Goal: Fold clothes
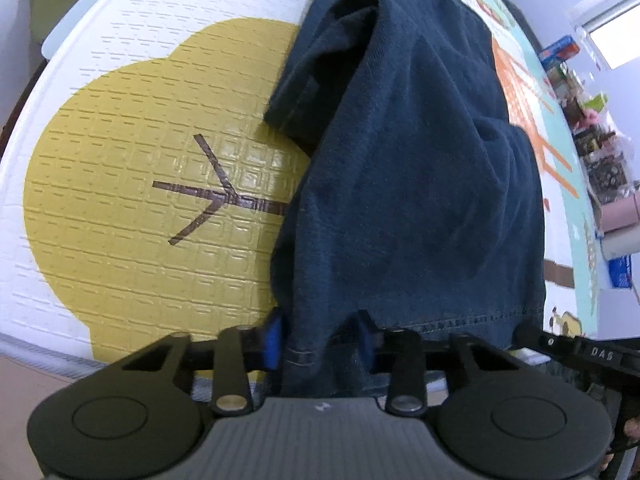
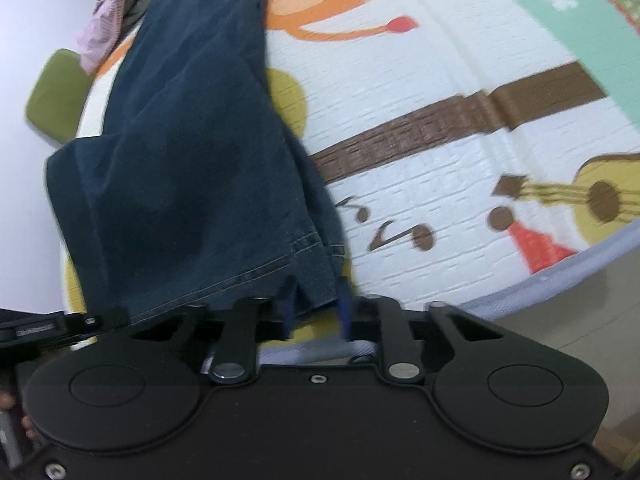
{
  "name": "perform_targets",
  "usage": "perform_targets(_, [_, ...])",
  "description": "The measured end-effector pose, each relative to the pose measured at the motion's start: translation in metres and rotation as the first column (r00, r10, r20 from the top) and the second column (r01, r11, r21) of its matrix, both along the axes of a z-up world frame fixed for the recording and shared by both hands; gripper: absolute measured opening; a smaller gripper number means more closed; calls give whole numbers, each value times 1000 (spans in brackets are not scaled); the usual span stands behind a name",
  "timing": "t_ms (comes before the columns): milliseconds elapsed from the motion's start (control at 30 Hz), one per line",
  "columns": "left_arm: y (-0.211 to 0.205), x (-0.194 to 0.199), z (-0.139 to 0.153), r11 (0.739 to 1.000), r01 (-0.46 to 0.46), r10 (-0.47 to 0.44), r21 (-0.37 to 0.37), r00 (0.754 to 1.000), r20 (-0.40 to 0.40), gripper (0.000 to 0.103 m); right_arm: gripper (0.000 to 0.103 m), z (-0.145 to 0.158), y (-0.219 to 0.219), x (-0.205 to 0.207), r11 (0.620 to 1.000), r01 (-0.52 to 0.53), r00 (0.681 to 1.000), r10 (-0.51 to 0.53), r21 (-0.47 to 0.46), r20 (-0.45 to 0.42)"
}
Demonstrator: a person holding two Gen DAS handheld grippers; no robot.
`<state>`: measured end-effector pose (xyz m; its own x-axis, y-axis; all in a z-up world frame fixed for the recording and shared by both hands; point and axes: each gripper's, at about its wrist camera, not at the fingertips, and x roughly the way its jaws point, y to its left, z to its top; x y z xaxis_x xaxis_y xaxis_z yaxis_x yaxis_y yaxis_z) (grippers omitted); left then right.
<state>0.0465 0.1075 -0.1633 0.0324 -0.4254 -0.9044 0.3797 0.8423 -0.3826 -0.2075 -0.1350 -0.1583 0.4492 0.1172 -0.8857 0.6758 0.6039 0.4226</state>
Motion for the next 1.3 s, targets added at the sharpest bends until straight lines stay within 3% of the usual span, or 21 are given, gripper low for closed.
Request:
perform_targets(33, [1, -1, 1, 1000, 0, 0, -9, 1000, 4, 20, 15, 0, 1, 0, 1000, -2, 1000, 2, 4, 2])
perform_targets(133, [6, -3, 6, 999, 15, -14, -34, 1000, 19, 15, 13, 6, 4, 0, 1000, -11, 1000, 11, 1, 25])
perform_targets(667, [-1, 23, 54, 967, 72, -56, -245, 996, 71, 12, 12, 76, 4, 21, 999, 27, 965, -31, 22, 261])
perform_targets(1067, [-20, 99, 91, 922, 34, 14, -387, 992, 123, 12, 12, 120, -23, 73, 990, 139, 894, -116, -21, 433])
perform_targets(1300, [-52, 148, 93, 912, -33, 89, -409, 989, 119, 12, 12, 120, -60, 111, 978, 209, 864, -193, 17, 465])
